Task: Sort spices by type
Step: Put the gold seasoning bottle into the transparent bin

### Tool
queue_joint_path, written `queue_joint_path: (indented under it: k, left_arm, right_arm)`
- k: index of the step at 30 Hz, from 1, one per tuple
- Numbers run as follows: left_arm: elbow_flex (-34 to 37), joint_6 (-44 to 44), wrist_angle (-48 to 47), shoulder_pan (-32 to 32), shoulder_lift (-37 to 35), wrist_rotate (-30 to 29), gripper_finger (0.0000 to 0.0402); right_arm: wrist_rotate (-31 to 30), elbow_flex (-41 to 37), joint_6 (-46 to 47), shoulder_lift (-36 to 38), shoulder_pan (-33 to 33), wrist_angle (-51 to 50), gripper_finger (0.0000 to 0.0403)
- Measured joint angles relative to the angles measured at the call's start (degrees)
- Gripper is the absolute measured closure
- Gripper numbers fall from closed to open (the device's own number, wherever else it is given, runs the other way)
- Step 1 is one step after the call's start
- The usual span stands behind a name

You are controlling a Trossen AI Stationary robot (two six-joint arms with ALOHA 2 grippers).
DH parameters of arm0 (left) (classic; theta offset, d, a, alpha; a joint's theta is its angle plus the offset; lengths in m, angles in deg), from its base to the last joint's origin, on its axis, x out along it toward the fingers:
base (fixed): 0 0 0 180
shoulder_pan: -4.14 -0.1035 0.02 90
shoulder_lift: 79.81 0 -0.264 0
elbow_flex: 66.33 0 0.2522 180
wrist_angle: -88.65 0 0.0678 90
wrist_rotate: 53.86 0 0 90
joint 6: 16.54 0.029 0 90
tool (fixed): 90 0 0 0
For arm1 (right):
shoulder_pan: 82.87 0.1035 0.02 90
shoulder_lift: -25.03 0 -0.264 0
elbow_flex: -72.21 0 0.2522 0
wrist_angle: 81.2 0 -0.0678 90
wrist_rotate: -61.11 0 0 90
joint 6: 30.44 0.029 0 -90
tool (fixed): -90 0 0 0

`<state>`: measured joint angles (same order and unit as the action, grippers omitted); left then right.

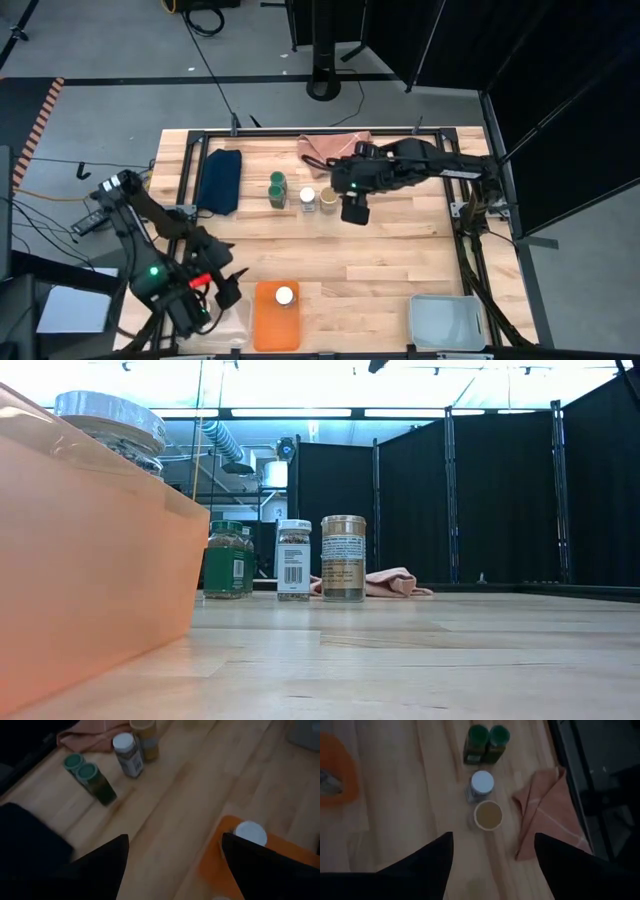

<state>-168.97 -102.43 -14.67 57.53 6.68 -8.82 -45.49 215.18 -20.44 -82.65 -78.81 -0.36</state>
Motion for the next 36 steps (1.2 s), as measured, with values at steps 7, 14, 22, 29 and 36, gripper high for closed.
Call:
queue_joint_path:
  k: [7, 14, 22, 29, 36]
  left_arm:
    - [0.02, 0.39, 0.13, 0.03, -7.38, -5.07, 0.0076]
    - [0.02, 1.91, -0.36, -0.17, -12.54, -10.15, 0.0076]
    - [0.03, 18.29, 1.03, -11.69, -14.03, -13.71, 0.0076]
    - [0.07, 47.58, 17.71, -27.23, -14.51, -5.45, 0.0076]
    - [0.07, 73.42, 40.93, -43.46, -12.42, 10.45, 0.0076]
  right_arm:
    - [2.23, -11.20, -3.00, -0.07, -4.15, 10.48, 0.0070]
    - [3.09, -20.57, -5.71, -0.09, -6.63, 19.12, 0.0034]
    - [1.09, -18.37, -8.90, -0.09, -5.69, 15.71, 0.0044]
    - [-1.48, -3.97, -9.61, -0.09, -4.13, 1.67, 0.0065]
    - [0.21, 5.11, -8.64, 3.70, -1.00, -2.74, 0.0071]
